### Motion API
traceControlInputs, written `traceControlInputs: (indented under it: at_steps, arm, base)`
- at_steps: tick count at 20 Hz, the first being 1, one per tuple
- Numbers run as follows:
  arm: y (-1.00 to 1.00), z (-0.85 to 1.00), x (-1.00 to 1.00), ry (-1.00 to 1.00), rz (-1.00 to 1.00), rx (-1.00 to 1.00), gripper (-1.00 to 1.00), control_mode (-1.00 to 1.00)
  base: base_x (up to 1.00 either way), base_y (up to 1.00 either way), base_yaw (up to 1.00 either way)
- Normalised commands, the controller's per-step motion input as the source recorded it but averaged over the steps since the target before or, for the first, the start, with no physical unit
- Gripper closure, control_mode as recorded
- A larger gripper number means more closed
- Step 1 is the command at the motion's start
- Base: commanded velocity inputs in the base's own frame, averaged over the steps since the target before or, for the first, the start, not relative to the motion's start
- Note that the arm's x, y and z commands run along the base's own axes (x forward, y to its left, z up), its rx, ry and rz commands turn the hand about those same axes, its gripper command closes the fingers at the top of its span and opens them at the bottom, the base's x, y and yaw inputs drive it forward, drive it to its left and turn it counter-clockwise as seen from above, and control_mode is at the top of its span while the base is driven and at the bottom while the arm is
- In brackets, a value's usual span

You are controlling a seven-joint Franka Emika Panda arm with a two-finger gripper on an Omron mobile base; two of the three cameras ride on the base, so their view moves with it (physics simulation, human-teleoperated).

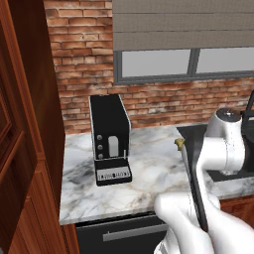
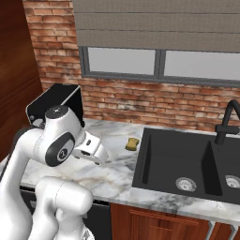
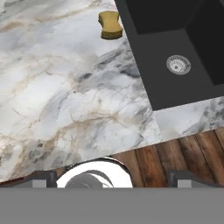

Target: Locate and retrieve the soap dispenser and sponge from the cabinet. Place them next to the sink.

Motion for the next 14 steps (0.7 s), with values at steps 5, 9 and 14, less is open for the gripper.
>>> traceControlInputs:
  at_steps: [5, 9, 14]
  arm:
    - [0.06, 0.59, -0.54, 0.01, 0.00, 0.01, -1.00, -1.00]
    - [0.10, 0.52, -0.30, 0.12, 0.13, 0.02, -1.00, -1.00]
    - [0.09, 0.04, -0.11, 0.05, 0.07, 0.01, -1.00, -1.00]
  base:
    - [0.00, 0.00, 0.00]
    - [0.00, 0.00, 0.00]
    - [0.00, 0.00, 0.00]
